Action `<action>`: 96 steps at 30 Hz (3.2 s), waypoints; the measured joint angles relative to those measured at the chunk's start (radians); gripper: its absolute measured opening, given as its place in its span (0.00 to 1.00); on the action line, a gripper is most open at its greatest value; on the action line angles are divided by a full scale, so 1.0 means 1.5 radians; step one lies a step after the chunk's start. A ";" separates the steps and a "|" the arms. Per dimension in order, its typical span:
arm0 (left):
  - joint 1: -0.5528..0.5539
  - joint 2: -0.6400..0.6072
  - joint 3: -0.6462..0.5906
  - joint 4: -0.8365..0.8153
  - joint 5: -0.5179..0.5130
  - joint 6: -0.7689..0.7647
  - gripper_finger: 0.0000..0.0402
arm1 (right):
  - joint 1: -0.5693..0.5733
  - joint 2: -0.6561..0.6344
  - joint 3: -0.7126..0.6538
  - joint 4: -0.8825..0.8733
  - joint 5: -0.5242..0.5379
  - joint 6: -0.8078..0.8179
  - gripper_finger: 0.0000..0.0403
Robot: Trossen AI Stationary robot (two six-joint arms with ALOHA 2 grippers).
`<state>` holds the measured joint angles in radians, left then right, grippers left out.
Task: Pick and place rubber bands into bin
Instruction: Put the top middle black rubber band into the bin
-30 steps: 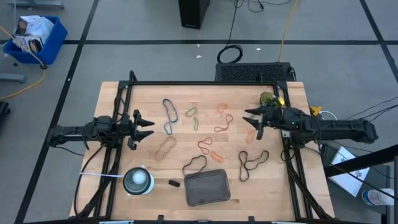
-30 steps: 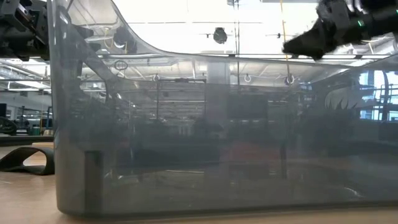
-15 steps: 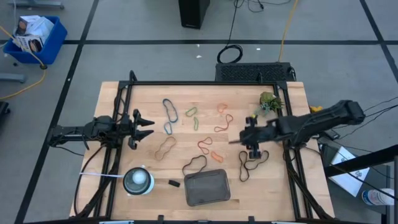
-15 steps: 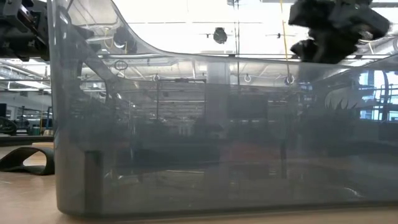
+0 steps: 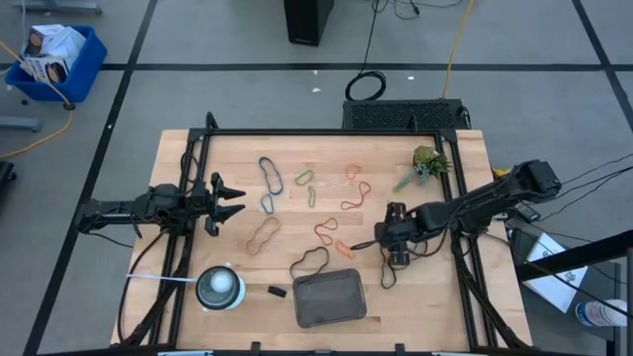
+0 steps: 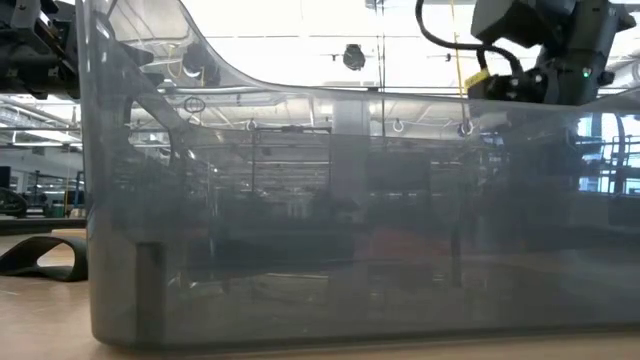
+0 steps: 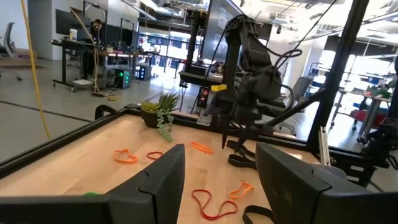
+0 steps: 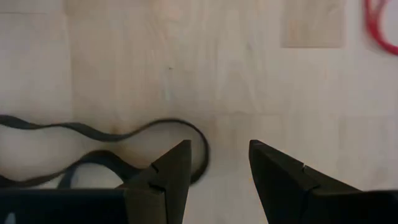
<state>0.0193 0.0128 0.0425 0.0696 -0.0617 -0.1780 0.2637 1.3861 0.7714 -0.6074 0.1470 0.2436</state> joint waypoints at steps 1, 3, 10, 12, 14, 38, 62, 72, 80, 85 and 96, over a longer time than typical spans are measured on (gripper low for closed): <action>0.000 0.000 0.000 0.000 0.000 0.000 0.50 | -0.001 0.002 -0.006 0.013 -0.012 0.000 0.38; 0.000 0.000 0.000 0.000 0.000 0.000 0.50 | -0.001 0.003 -0.019 0.032 -0.019 0.003 0.38; 0.000 0.000 0.000 0.000 0.000 0.000 0.50 | -0.002 0.003 -0.061 0.048 -0.014 0.035 0.36; 0.000 0.000 0.000 0.000 0.000 0.000 0.50 | -0.002 0.003 -0.075 0.062 -0.014 0.045 0.33; 0.000 0.000 0.000 0.000 0.000 0.000 0.50 | -0.002 0.002 -0.086 0.082 -0.026 0.049 0.29; 0.000 0.000 0.000 -0.015 -0.029 -0.001 0.50 | -0.004 -0.138 -0.095 0.488 0.235 0.012 0.00; 0.000 0.000 0.000 -0.029 -0.030 -0.009 0.50 | 0.088 0.056 0.523 0.068 0.131 -0.255 0.00; 0.000 0.000 0.000 -0.030 -0.030 -0.009 0.50 | 0.155 0.187 0.540 0.056 0.090 -0.219 0.00; 0.000 0.000 0.000 -0.030 -0.030 -0.008 0.50 | 0.179 0.307 0.540 0.071 0.090 -0.206 0.00; 0.000 0.000 0.000 -0.029 -0.030 -0.008 0.50 | 0.179 0.365 0.540 0.067 0.091 -0.203 0.00; 0.000 0.000 0.000 -0.030 -0.030 -0.008 0.50 | 0.174 0.401 0.508 0.102 0.091 -0.165 0.02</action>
<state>0.0193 0.0128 0.0425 0.0254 -0.1066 -0.1899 0.5251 1.9869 1.5338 -0.4539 0.2833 -0.0036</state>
